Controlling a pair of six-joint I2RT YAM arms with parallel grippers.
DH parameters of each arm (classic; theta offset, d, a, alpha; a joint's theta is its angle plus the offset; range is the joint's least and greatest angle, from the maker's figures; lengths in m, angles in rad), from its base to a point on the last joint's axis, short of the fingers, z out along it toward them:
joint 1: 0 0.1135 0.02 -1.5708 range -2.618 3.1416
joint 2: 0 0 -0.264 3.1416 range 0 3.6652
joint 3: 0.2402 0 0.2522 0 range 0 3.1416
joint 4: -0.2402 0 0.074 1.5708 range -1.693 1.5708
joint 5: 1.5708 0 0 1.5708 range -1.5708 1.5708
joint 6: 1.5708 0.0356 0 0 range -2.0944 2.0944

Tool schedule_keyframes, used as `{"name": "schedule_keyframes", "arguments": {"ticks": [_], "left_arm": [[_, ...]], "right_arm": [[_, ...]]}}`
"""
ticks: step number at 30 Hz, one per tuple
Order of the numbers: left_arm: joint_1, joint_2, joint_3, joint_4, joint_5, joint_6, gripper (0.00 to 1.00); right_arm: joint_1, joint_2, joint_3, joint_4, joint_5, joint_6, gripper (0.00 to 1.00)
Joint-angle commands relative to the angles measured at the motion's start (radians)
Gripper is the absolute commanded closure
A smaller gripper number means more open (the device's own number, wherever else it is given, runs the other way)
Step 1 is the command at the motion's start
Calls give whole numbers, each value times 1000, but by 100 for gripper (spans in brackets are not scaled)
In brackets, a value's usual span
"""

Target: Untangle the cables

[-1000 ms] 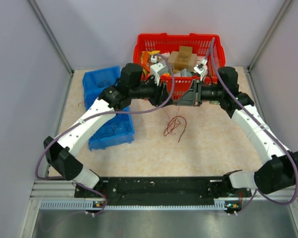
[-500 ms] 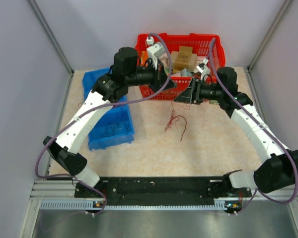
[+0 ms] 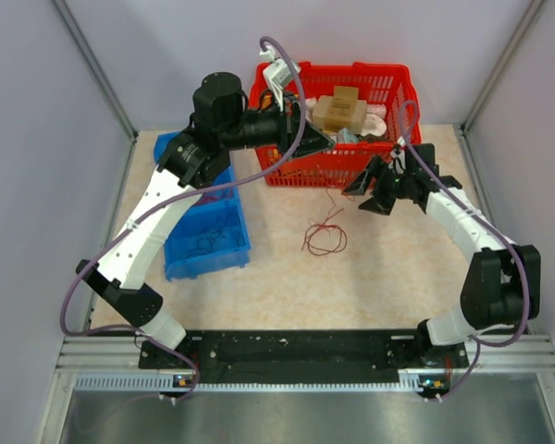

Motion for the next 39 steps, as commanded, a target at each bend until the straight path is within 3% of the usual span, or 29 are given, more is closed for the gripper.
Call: {"name": "schedule_keyframes", "arguments": {"ticks": [1,8,11,15,23,30,35,39], "left_arm": [[1,-4,-4,124,27,-80,100],[1,3,22,135,18,-80,100],[3,9,35,127,22,-74,100],[12,25,77,109,25,-66,100],[21,23,92,101,41,-64,100],[46,28,118,97,45,-57,100],[47,39,129,97,55,-63,100],[54,42,135,97,58,-67,100]], "right_arm": [[55,38,-1,-9,-57,11,28],[70,-59,-132,3,-113,-202,31],[69,-105,-224,155,-273,-239,34],[38,-115,-266,203,-260,-258,37],[9,-102,-260,218,-255,-273,60],[17,-155,-246,137,-196,-383,52],[15,-221,-274,115,-151,-394,51],[18,-243,-275,115,-195,-403,48]]}}
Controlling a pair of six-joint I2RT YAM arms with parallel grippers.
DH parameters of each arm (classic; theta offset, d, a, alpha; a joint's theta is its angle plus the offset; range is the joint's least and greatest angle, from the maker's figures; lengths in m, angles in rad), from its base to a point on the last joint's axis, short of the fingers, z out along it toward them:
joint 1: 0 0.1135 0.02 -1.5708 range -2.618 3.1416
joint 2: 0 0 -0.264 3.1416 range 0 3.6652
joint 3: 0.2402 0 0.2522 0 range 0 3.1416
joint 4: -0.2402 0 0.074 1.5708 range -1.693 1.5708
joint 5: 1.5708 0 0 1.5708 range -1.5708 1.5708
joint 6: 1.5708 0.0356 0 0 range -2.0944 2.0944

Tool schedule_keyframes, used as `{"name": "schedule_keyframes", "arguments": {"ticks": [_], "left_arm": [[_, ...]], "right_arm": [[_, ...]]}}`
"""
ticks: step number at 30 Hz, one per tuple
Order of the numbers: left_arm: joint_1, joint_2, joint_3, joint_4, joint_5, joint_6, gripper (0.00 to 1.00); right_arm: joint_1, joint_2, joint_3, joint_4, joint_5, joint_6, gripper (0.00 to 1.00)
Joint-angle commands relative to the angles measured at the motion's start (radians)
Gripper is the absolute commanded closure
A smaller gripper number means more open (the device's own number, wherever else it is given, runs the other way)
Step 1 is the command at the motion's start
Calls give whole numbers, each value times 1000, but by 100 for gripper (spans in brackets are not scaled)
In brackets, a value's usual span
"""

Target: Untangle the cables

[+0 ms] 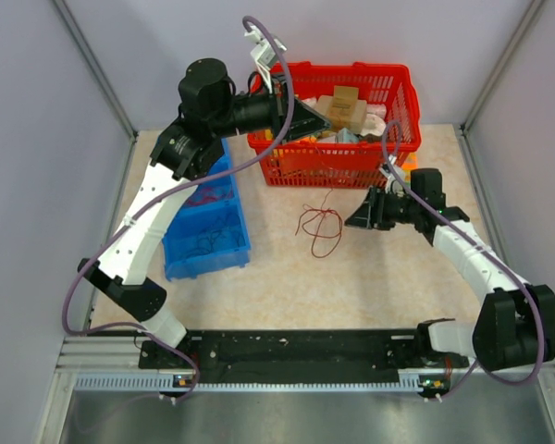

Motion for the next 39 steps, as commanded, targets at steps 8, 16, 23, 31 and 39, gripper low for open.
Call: {"name": "schedule_keyframes", "arguments": {"ticks": [8,16,23,31,39], "left_arm": [[12,-2,41,31,23,-1,100],[12,-30,32,24,12,-6,100],[10,-74,32,4,-48,19,100],[12,-148,167,-147,-380,266,100],[13,-171,122,-84,-368,192,100]], "right_arm": [[148,7,61,71,67,-82,36],[175,85,82,274,265,-34,41],[181,196,84,400,208,52,99],[181,198,77,220,471,147,100],[158,181,70,419,-76,201,63]]}}
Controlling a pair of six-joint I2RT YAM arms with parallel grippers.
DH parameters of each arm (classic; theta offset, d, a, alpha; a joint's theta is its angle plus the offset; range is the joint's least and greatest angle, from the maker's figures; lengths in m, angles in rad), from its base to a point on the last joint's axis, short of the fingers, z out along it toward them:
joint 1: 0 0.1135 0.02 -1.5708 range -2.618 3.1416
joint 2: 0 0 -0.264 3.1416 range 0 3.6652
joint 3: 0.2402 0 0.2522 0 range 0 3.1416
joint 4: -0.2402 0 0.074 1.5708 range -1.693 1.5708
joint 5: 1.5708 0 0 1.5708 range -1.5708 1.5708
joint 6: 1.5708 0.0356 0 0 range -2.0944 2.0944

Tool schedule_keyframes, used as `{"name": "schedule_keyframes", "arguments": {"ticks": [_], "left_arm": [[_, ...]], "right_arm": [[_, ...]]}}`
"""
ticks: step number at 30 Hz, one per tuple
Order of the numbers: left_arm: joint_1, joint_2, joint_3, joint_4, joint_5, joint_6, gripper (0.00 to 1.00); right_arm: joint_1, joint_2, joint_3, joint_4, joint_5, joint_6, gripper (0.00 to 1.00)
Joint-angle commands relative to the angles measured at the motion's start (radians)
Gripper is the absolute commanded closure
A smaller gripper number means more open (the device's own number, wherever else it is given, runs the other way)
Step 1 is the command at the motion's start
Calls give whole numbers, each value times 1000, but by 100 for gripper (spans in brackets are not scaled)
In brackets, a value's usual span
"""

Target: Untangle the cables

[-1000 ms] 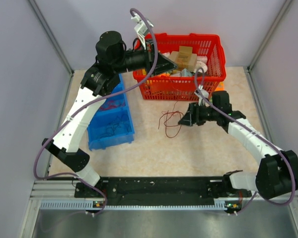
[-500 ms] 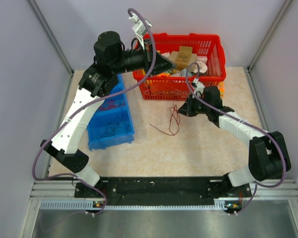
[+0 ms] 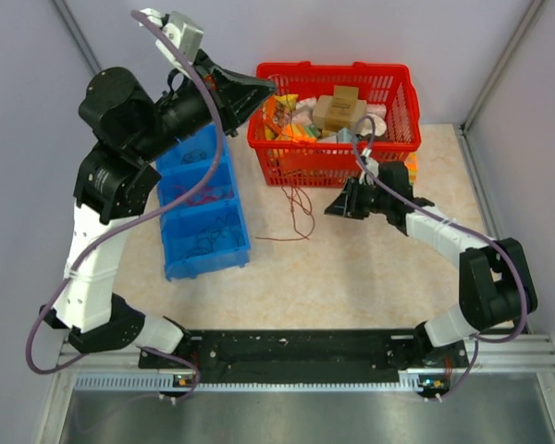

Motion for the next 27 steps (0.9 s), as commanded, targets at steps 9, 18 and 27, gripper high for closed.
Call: {"name": "schedule_keyframes", "arguments": {"ticks": [9,18,27], "left_arm": [[2,60,-13,94,-35,-95,100],[1,104,7,113,-75,-123,100],[2,83,10,103,-105,-88,100]], "right_arm": [[150,-159,160,73,-368,-75,23],[231,-132,126,329,-316,121,31],[227,-95,129,196,-233,77,95]]}}
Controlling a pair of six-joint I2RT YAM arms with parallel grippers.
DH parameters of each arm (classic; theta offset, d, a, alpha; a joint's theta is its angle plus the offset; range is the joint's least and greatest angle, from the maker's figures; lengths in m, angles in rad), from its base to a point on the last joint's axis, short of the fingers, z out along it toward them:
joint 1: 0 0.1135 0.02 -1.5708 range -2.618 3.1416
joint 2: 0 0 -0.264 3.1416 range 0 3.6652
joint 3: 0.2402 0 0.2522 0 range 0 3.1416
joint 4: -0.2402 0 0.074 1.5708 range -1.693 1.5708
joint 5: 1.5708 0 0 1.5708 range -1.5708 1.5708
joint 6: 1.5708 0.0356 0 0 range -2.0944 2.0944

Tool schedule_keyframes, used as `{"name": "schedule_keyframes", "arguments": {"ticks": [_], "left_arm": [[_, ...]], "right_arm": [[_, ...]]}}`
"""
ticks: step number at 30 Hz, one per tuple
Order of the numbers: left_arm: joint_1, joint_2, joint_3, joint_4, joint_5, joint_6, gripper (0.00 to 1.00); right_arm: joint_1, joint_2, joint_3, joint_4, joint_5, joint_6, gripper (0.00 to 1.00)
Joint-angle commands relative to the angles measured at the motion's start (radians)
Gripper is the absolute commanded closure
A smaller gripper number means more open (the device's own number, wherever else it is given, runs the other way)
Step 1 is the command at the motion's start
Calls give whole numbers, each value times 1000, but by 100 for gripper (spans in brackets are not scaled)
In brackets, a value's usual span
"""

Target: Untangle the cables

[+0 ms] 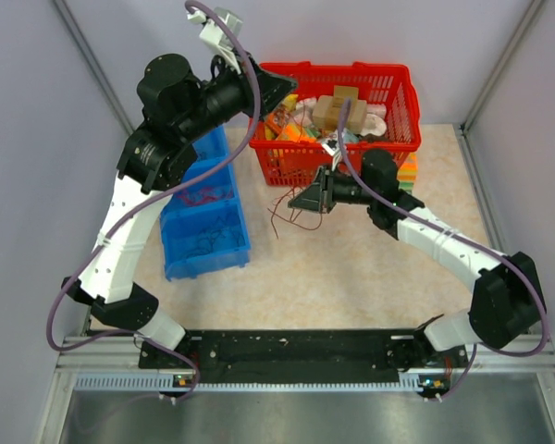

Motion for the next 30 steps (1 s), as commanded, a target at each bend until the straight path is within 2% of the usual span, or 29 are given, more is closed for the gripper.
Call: {"name": "schedule_keyframes", "arguments": {"ticks": [1,3,6,8,12,15,18,21,25,27,30], "left_arm": [[2,-36,28,46,-50,36,100],[2,-48,34,44,-93,54,100],[2,-71,56,32,-251,116,100],[2,-94,77,41,-381,171,100],[2,-148,74,104,-550,286,100],[1,-164,67,110,-633,350,100],[2,-163,58,89,-676,363,100],[2,-163,30,78,-710,358,100],[11,-154,-37,49,-808,337,100],[49,-135,-47,4,-807,227,100],[157,-112,-83,-17,-729,66,100]], "right_arm": [[-1,-5,-10,-64,49,-38,100],[-10,-15,-39,-95,84,-39,100],[-59,-17,-88,-130,133,-3,100],[-110,-12,-137,-154,161,36,100],[-274,-6,-261,-199,187,119,100],[-343,-23,-319,-199,161,133,100],[-349,-63,-309,-282,184,88,100],[-349,-100,-287,-341,239,59,100],[-348,-117,-251,-410,218,1,100],[-351,-135,-249,-423,198,-16,100],[-349,-179,-252,-440,185,-39,100]]}}
